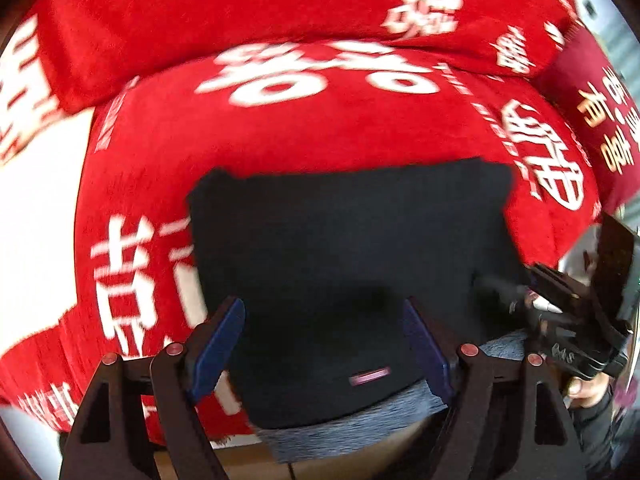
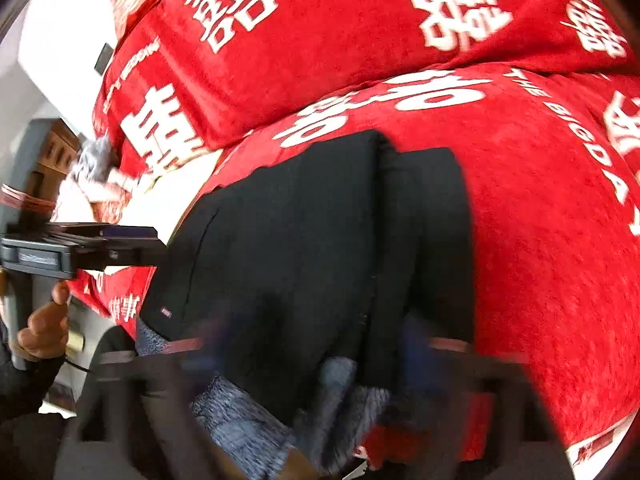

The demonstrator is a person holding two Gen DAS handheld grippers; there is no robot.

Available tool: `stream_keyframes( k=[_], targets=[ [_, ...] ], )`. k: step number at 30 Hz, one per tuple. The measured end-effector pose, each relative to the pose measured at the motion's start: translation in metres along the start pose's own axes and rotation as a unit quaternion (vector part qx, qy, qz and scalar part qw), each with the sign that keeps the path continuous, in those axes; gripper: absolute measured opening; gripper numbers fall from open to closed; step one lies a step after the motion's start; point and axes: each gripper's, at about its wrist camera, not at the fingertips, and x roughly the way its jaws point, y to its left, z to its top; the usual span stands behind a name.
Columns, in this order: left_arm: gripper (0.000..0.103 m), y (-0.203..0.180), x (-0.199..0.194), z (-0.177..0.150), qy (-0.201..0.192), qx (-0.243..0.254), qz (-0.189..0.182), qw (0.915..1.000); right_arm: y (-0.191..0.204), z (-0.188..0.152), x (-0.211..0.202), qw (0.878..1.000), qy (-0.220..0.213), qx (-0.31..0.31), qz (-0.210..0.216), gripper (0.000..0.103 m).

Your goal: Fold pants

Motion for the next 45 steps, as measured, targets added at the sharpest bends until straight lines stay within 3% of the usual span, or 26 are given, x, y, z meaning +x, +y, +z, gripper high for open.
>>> stream_keyframes(
  k=[1,3,7,9,11,13,16,18,20,21,24,25,29,31,35,38,45],
  targets=[
    [0.081,0.008,0.005,-0.003,0.006,-0.008,0.004,0.9999,0.004,0.001,-0.001,1.0,-0.004,-0.006,-0.009,0.021],
    [0.081,0.017,0.013,-0.006,0.011,-0.019,0.017,0.9996,0.01,0.007,-0.013,1.0,-0.023,-0.01,-0.011,0.017],
    [0.081,0.021,0.004,-0.004,-0.005,-0.033,-0.008,0.9994,0.006,0.027,-0.052,0.997,-0.077,0.003,-0.013,0.014],
    [0.081,0.018,0.003,-0.003,-0.014,-0.029,-0.005,0.9995,-0.007,0.032,-0.053,0.997,-0.07,0.022,-0.019,0.014],
    [0.081,0.013,0.013,-0.004,-0.004,-0.019,0.008,0.9998,-0.028,0.03,-0.033,0.997,-0.032,0.054,-0.041,0.015],
    [0.081,0.01,0.028,-0.007,0.009,-0.014,0.017,0.9997,-0.038,0.022,-0.015,0.996,-0.006,0.066,-0.064,0.022],
    [0.081,0.013,0.032,-0.009,0.008,-0.021,0.014,0.9996,-0.043,0.023,-0.021,0.993,-0.022,0.096,-0.061,0.032],
    [0.081,0.014,0.024,-0.007,0.0,-0.022,0.018,0.9996,-0.042,0.027,-0.033,0.989,-0.04,0.101,-0.101,0.036],
    [0.081,0.014,0.012,-0.002,-0.032,-0.015,0.044,0.9984,-0.029,0.034,-0.052,0.986,-0.078,0.067,-0.131,0.038],
    [0.081,0.015,0.009,0.002,-0.045,-0.015,0.053,0.9975,-0.02,0.039,-0.056,0.986,-0.089,0.051,-0.13,0.042],
    [0.081,0.02,0.008,0.02,-0.069,-0.046,0.063,0.9946,0.013,0.059,-0.051,0.988,-0.097,-0.009,-0.118,0.071],
    [0.081,0.02,0.009,0.025,-0.076,-0.055,0.063,0.9936,0.026,0.068,-0.042,0.987,-0.098,-0.033,-0.119,0.076],
    [0.081,0.023,0.032,0.042,-0.074,-0.069,0.092,0.9906,0.043,0.091,0.002,0.986,-0.073,-0.079,-0.124,0.077],
    [0.082,0.028,0.045,0.045,-0.06,-0.078,0.091,0.991,0.033,0.096,0.022,0.989,-0.054,-0.069,-0.12,0.077],
    [0.097,0.029,0.051,0.04,-0.064,-0.075,0.104,0.9897,-0.009,0.092,0.054,0.988,0.019,-0.005,-0.153,0.077],
    [0.098,0.03,0.056,0.039,-0.067,-0.074,0.102,0.9898,-0.022,0.086,0.043,0.993,-0.001,0.005,-0.122,0.077],
    [0.098,0.03,0.051,0.038,-0.074,-0.07,0.099,0.9899,-0.005,0.085,0.028,0.987,-0.006,-0.02,-0.16,0.078]
  ],
)
